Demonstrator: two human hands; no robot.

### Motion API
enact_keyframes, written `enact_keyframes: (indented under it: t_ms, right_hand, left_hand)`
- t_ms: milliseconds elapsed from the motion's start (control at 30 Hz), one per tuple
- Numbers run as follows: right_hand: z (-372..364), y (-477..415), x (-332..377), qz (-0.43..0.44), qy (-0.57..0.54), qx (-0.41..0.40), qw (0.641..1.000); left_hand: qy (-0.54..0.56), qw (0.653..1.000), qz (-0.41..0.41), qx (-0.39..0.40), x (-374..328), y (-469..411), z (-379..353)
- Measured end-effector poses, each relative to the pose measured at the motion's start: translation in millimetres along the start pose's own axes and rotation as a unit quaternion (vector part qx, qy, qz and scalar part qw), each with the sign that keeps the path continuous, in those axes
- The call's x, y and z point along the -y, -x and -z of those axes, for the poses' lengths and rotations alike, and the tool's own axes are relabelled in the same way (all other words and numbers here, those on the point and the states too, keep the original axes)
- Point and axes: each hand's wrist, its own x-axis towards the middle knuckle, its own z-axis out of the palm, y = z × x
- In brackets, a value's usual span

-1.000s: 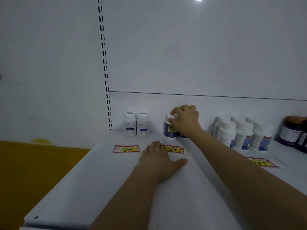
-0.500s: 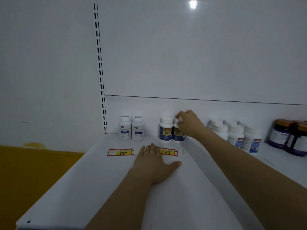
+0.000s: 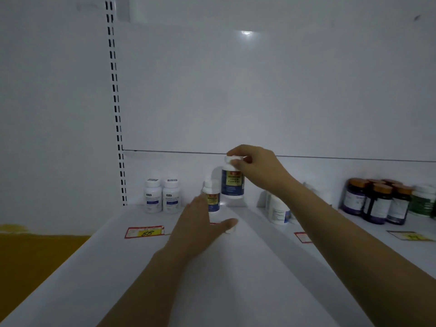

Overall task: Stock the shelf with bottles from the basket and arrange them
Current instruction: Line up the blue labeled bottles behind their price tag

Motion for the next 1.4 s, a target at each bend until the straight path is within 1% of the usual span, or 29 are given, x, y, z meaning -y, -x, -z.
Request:
enact_keyframes:
  t_ms: [33,100,200,267,367,567,1133,1334,1400]
  right_hand:
    - [-0.4,5.3,1.4,0.002,-0.018,-0.001,1.000]
    - [-3.8,15.2,1.8,0.003,-0.050,-0.007,0.999]
    - [-13.3,27.7,-2.9,-0.003,-0.096,-0.023,0.995]
    - [-19.1,32.6,-8.8,-0.013,-0.149,-0.030,0.988]
    - [-24.3,35.0,-17.7,-0.038,-0.231,-0.016,0.972]
    - [-25.2,35.2,-26.0,-0.048,-0.297,0.012,0.954]
    - [-24.1,37.8,-26.5,-0.031,-0.316,0.004,0.948]
    - [-24.3,36.9,-26.9,-0.025,-0.326,-0.004,0.945]
    - [-23.9,35.3,-27.0,-0.033,-0.330,-0.010,0.943]
  left_hand:
    - [0.057,0.998,-0.001,-0.007,-5.8,0.7,2.8]
    - [0.131,0.991,0.004,0.015,-13.8,-1.7,5.5]
    - [0.184,0.982,0.009,0.033,-16.1,-8.7,7.6]
    - [0.219,0.975,0.015,0.045,-17.3,-8.4,8.4]
    - [0.229,0.972,0.007,0.050,-15.0,-6.9,8.5]
    - [0.247,0.967,0.001,0.060,-19.0,-4.8,9.6]
    - [0.275,0.959,-0.014,0.067,-21.6,-5.1,9.2]
    - [0.299,0.950,-0.014,0.083,-20.2,-5.8,8.7]
    - [0.292,0.954,-0.012,0.067,-19.0,-7.2,8.1]
